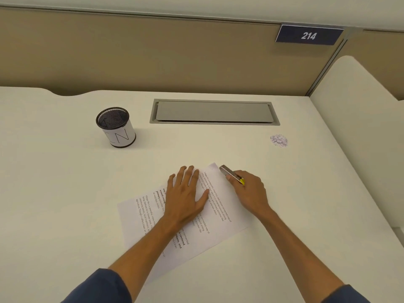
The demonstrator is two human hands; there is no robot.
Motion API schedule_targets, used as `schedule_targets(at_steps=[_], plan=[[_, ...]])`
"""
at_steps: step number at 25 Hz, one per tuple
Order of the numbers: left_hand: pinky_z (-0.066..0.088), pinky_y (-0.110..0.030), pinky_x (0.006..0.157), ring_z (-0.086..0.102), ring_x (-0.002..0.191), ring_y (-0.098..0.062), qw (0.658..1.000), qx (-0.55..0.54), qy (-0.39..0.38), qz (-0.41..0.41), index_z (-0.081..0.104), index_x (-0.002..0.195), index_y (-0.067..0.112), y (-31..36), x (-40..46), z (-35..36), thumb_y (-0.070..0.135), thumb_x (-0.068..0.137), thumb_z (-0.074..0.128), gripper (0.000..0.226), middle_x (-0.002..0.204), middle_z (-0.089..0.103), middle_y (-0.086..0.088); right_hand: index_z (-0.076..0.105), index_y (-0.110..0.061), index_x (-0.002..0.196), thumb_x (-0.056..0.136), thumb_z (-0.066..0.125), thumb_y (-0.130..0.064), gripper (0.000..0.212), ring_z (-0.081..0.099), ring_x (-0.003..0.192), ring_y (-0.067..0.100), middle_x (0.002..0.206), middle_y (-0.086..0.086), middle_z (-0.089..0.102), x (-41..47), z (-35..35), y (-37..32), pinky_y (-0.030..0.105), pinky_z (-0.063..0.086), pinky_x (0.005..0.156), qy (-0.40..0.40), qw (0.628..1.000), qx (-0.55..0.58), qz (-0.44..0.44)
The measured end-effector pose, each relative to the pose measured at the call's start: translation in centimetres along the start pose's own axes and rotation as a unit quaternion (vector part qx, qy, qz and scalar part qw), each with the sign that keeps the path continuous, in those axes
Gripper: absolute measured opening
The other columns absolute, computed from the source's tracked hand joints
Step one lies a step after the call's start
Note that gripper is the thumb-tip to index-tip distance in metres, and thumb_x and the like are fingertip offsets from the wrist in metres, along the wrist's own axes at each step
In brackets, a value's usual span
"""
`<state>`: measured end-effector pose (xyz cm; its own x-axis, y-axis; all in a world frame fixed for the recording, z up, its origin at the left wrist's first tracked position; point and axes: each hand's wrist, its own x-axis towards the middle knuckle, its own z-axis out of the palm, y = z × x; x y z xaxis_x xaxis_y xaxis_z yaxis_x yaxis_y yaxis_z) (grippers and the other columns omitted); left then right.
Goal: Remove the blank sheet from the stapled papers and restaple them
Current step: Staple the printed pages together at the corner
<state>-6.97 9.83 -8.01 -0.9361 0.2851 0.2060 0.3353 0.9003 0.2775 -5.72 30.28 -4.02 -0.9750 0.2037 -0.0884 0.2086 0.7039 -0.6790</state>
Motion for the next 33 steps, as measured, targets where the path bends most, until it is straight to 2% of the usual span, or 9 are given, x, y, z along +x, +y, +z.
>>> schedule_targets(at_steps=[3, 6, 10, 15, 20, 22, 26, 30, 33], plan=[[0.017, -0.049, 0.117, 0.025, 0.145, -0.024, 0.999, -0.025, -0.025, 0.022, 0.038, 0.147, 0.021, 0.5, 1.7, 0.7, 0.065, 0.091, 0.027, 0.072, 0.156, 0.034, -0.003, 0.063, -0.025, 0.107, 0.097, 0.045, -0.045, 0.029, 0.06, 0.084, 0.021, 0.094, -0.006, 0.063, 0.2, 0.1, -0.6, 0.033, 0.045, 0.069, 0.013, 0.989, -0.132, -0.071], [0.007, -0.048, 0.119, 0.015, 0.149, -0.022, 0.998, -0.03, -0.056, 0.027, 0.033, 0.15, 0.026, 0.4, 2.7, 1.2, 0.071, 0.087, 0.022, 0.078, 0.16, 0.024, -0.002, 0.06, -0.026, 0.116, 0.099, 0.04, -0.043, 0.031, 0.063, 0.082, 0.023, 0.097, -0.006, 0.063, 0.7, 0.6, -0.7, 0.033, 0.046, 0.066, 0.022, 0.97, -0.214, -0.108], [0.004, -0.046, 0.12, 0.012, 0.149, -0.02, 0.998, -0.031, -0.051, 0.026, 0.029, 0.151, 0.031, 0.1, 2.6, 1.6, 0.073, 0.088, 0.023, 0.077, 0.161, 0.02, 0.001, 0.062, -0.021, 0.11, 0.099, 0.044, -0.037, 0.027, 0.062, 0.065, 0.024, 0.091, -0.005, 0.063, 1.1, 1.5, -0.7, 0.027, 0.035, 0.05, 0.064, 0.949, -0.269, -0.153], [0.003, -0.046, 0.12, 0.011, 0.15, -0.02, 0.998, -0.028, -0.051, 0.026, 0.024, 0.152, 0.036, 0.1, 2.4, 1.6, 0.073, 0.089, 0.022, 0.073, 0.162, 0.018, 0.001, 0.066, -0.016, 0.089, 0.088, 0.066, -0.029, 0.012, 0.052, 0.042, 0.019, 0.07, -0.004, 0.06, 1.4, 2.3, -0.5, 0.019, 0.01, 0.04, 0.105, 0.915, -0.335, -0.198], [0.003, -0.047, 0.12, 0.009, 0.15, -0.019, 0.998, -0.02, -0.057, 0.031, 0.022, 0.152, 0.039, 0.0, 2.5, 1.6, 0.074, 0.088, 0.019, 0.073, 0.162, 0.016, 0.002, 0.068, -0.014, 0.089, 0.091, 0.053, -0.025, 0.019, 0.047, 0.041, 0.014, 0.065, -0.004, 0.056, 2.0, 2.5, 0.0, 0.021, 0.017, 0.041, 0.165, 0.865, -0.39, -0.27], [0.002, -0.047, 0.12, 0.008, 0.15, -0.019, 0.997, -0.019, -0.063, 0.03, 0.02, 0.152, 0.039, -0.1, 2.6, 1.6, 0.075, 0.087, 0.016, 0.074, 0.163, 0.015, 0.002, 0.069, -0.013, 0.089, 0.087, 0.064, -0.023, 0.011, 0.046, 0.041, 0.014, 0.065, -0.003, 0.056, 2.1, 2.4, 0.1, 0.022, 0.017, 0.041, 0.163, 0.858, -0.391, -0.292], [0.003, -0.048, 0.12, 0.009, 0.15, -0.019, 0.998, -0.016, -0.059, 0.034, 0.021, 0.152, 0.038, -0.1, 2.6, 1.7, 0.075, 0.087, 0.016, 0.075, 0.162, 0.016, 0.002, 0.067, -0.013, 0.085, 0.079, 0.074, -0.024, 0.014, 0.05, 0.039, 0.017, 0.066, -0.003, 0.058, 2.3, 2.2, -0.3, 0.021, 0.017, 0.04, 0.116, 0.891, -0.353, -0.262], [0.006, -0.049, 0.12, 0.011, 0.149, -0.02, 0.998, -0.017, -0.054, 0.036, 0.026, 0.151, 0.036, -0.1, 2.6, 1.7, 0.075, 0.087, 0.015, 0.076, 0.162, 0.018, 0.001, 0.061, -0.014, 0.085, 0.095, 0.052, -0.033, 0.023, 0.058, 0.061, 0.027, 0.077, 0.0, 0.061, 3.0, 1.7, -0.9, 0.028, 0.031, 0.052, 0.034, 0.945, -0.275, -0.174], [0.006, -0.05, 0.12, 0.012, 0.149, -0.021, 0.998, -0.016, -0.053, 0.036, 0.029, 0.151, 0.035, 0.0, 2.6, 1.6, 0.074, 0.088, 0.017, 0.075, 0.162, 0.019, 0.001, 0.058, -0.011, 0.074, 0.095, 0.047, -0.037, 0.035, 0.049, 0.064, 0.024, 0.067, 0.001, 0.055, 4.1, 0.4, -1.5, 0.029, 0.033, 0.054, -0.052, 0.97, -0.211, -0.107]])
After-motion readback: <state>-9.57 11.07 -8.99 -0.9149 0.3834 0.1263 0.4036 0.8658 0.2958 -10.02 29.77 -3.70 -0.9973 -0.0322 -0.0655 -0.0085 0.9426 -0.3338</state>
